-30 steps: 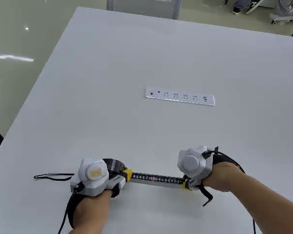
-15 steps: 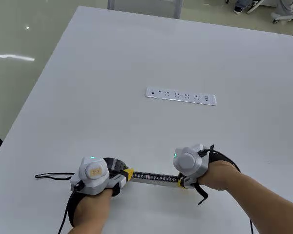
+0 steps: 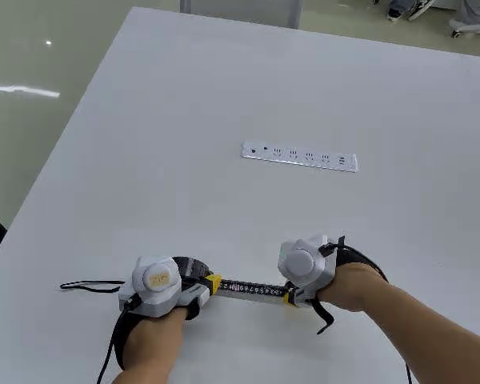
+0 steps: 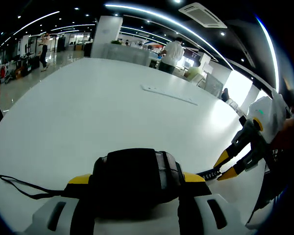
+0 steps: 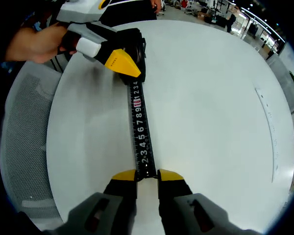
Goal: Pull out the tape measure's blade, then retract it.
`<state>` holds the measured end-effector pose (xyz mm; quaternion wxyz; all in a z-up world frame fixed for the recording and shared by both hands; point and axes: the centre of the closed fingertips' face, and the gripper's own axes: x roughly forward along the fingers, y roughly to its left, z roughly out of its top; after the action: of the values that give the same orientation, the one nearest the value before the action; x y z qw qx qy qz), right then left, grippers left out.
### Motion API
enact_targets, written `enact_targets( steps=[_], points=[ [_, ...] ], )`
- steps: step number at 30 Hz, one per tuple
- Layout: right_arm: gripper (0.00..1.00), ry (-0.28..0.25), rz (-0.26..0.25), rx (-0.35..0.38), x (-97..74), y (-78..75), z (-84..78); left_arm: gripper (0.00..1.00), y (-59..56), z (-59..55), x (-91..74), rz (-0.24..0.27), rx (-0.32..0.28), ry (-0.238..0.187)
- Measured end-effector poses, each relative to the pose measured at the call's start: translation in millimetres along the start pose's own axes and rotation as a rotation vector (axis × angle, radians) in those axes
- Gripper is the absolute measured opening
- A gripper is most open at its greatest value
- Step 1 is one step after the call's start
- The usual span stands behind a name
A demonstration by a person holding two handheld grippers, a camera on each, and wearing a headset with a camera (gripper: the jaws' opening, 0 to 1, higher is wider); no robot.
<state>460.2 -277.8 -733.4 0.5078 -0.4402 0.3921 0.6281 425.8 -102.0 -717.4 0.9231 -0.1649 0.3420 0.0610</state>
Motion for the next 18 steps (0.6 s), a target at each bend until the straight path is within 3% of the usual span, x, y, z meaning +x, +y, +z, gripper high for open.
enact_targets(
  steps=[18],
  points=[
    [0.15, -0.022, -0.001, -0.015, 6.3, 1.2, 17.9, 0.65, -0.4, 0.0, 1.1, 0.003, -0.007, 0.004]
  ],
)
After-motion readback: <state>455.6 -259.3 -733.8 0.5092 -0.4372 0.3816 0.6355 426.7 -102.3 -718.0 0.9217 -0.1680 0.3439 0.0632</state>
